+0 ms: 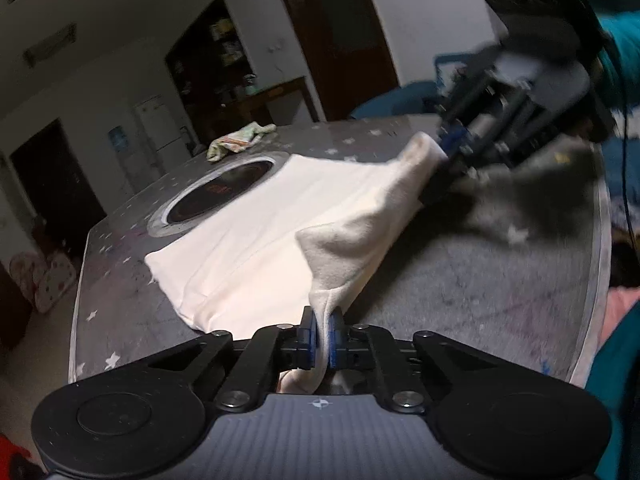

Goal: Fold clothes
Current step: 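Grasp the hem with the right gripper while the left gripper grasps another hem corner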

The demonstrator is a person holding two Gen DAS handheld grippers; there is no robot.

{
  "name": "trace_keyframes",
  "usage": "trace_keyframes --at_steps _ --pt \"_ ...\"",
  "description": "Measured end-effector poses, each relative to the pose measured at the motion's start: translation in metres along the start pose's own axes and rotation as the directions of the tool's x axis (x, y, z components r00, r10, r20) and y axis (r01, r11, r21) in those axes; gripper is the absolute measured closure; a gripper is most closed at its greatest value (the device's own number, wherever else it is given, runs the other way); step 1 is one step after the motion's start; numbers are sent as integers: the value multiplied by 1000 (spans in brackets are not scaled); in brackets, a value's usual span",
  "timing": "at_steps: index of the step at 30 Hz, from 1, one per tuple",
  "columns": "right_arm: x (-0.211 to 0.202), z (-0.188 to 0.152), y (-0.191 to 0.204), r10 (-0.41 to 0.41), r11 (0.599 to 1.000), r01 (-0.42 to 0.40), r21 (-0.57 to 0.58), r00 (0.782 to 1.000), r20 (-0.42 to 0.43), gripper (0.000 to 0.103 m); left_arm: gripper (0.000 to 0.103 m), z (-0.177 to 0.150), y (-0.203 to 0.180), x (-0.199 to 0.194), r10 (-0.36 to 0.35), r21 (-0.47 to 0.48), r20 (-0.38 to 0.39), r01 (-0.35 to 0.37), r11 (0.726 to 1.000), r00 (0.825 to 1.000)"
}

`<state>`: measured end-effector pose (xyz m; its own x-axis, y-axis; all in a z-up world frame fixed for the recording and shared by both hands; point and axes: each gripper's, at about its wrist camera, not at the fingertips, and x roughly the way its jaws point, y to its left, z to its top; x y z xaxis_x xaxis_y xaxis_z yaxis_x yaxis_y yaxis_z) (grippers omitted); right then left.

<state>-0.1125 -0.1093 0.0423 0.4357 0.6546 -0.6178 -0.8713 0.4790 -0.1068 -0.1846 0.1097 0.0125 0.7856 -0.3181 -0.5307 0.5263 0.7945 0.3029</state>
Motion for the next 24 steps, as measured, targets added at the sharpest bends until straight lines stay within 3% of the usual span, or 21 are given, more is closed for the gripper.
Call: trace_keyframes --at_steps 9,20,24 --pt "-31 2 17 27 999 -26 -37 999 22 93 97 9 -7 -34 -30 -29 33 31 999 999" --pt "-99 3 51 158 986 -157 -63 987 9 93 97 21 -28 -106 -141 -82 80 147 986 987" --pt "-120 10 56 188 979 -186 -78 982 16 94 97 28 -25 -120 -137 -99 115 149 984 984"
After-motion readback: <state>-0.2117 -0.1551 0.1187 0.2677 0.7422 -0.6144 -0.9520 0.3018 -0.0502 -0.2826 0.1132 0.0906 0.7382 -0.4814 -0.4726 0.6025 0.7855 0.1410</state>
